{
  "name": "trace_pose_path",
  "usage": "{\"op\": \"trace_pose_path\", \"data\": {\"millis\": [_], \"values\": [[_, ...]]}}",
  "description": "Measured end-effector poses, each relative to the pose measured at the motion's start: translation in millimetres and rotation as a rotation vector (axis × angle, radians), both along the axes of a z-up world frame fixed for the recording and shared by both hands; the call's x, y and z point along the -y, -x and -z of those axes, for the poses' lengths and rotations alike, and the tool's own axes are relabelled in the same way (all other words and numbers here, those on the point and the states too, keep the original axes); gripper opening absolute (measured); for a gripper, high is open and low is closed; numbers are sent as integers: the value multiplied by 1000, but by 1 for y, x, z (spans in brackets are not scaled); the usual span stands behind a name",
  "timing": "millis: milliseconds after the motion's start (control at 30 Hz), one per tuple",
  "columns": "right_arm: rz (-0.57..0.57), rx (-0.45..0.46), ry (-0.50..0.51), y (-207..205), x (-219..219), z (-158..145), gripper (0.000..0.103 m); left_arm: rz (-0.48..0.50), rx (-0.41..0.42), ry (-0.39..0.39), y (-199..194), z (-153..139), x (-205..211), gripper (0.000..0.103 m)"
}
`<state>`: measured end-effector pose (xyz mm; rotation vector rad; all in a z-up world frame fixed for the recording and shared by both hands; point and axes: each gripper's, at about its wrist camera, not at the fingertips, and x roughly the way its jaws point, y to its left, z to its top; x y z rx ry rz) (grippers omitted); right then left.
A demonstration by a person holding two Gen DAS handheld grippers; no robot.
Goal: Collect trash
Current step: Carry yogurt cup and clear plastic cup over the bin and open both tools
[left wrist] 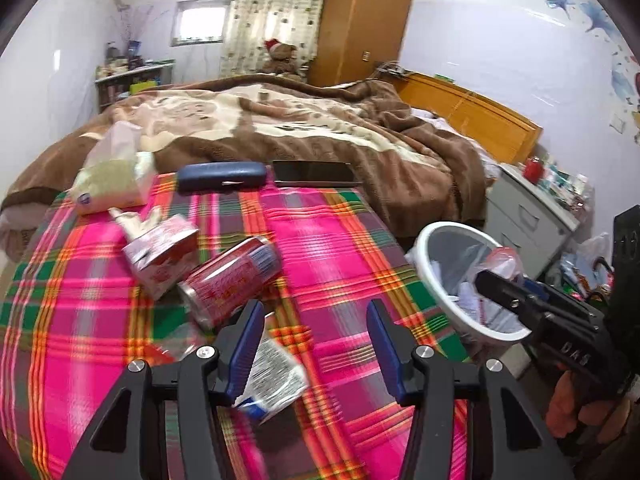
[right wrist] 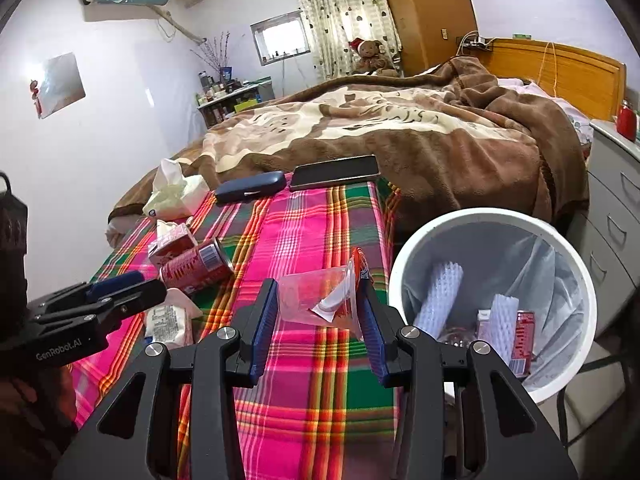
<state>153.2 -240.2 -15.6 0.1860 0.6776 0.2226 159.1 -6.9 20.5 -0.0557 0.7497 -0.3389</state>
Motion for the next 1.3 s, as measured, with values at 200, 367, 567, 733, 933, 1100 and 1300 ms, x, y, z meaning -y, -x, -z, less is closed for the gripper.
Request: {"op": "trace_pose_path", "data": {"millis": [200,367,567,733,933,1100,1300], "values": [[-21,-2,-14,4,-2,2,41,-102,-66,-39,0,20,-17,79],[-26,1,-8,9,-1,1,41,-179,-144,-6,-13,43,-29,79],[-26,-3,-5,10,1,2,41,-191,-194,-9,-29,63,-22,77],[-24,-11,-11,9,3,5,41,-184,-180,-31,-32,64,-14,75],[-19,-17,-16,8,6,7,41,-175,-148,-33,-30,55,-9,70],[-3,-5,-14,8,15,4,41,-138,-106,-34,-24,38,6,70],[56,17,4,5,41,-4,41,-63,-35,-26,-20,11,39,70]]}}
